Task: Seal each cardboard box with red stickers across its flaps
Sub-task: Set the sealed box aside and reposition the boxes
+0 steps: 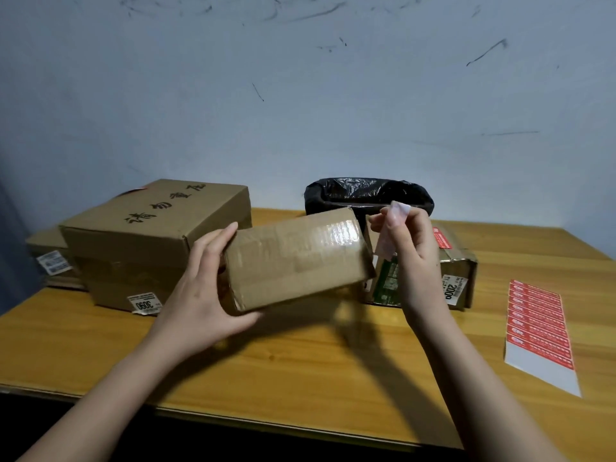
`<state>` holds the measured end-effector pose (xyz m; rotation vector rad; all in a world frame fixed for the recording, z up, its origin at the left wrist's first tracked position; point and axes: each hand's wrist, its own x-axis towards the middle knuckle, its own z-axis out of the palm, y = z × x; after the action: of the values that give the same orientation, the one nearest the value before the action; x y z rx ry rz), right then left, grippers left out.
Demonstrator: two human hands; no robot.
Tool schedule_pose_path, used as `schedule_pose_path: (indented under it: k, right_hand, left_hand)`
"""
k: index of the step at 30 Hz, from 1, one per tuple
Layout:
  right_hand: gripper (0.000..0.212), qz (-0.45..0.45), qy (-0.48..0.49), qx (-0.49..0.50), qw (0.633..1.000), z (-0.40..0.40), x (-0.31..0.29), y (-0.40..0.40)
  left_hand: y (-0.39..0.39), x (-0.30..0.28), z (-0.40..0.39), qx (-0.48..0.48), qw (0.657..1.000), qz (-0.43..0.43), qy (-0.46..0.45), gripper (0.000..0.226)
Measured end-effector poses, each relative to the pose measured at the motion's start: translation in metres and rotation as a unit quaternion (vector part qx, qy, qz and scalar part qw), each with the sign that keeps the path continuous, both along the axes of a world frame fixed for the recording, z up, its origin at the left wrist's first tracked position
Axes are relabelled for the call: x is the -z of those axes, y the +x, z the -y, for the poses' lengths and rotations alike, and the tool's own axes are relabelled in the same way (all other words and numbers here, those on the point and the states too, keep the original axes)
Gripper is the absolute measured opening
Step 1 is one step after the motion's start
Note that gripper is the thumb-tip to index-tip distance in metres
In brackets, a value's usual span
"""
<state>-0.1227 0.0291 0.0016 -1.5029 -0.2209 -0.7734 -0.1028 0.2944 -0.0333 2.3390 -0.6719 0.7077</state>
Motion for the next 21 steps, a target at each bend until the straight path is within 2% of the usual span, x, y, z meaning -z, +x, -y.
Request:
schedule_pose_path:
  k: [3, 6, 10, 13, 18, 21]
  right_hand:
    - [0.038, -0.009, 0.029, -0.023, 0.999, 0.002, -0.003, 0.001]
    - [0.038, -0.055, 0.051, -0.055, 0.996, 0.002, -0.007, -0.001]
    - [0.06, -0.08, 0.045, -0.074, 0.993, 0.005, -0.013, -0.006]
    - [0.062, -0.12, 0.037, -0.069, 0.99, 0.01, -0.016, -0.011]
    - [0.058, -0.232, -0.037, -0.051, 0.971, 0.025, -0.021, -0.017]
    - [0.07, -0.267, -0.099, -0.034, 0.958, 0.036, -0.022, -0.028]
  left_hand:
    - [0.0, -0.014, 0.0, 0.033, 0.998, -0.032, -0.035, 0.111]
    - [0.001, -0.024, -0.004, 0.069, 0.989, -0.115, -0.068, 0.103]
    - [0.003, -0.032, -0.005, 0.114, 0.974, -0.185, -0.057, 0.106]
    - [0.003, -0.037, -0.003, 0.127, 0.965, -0.22, -0.061, 0.112]
    - [0.007, -0.036, 0.006, 0.152, 0.95, -0.269, -0.039, 0.109]
    - [0.011, -0.033, 0.016, 0.169, 0.941, -0.289, -0.043, 0.104]
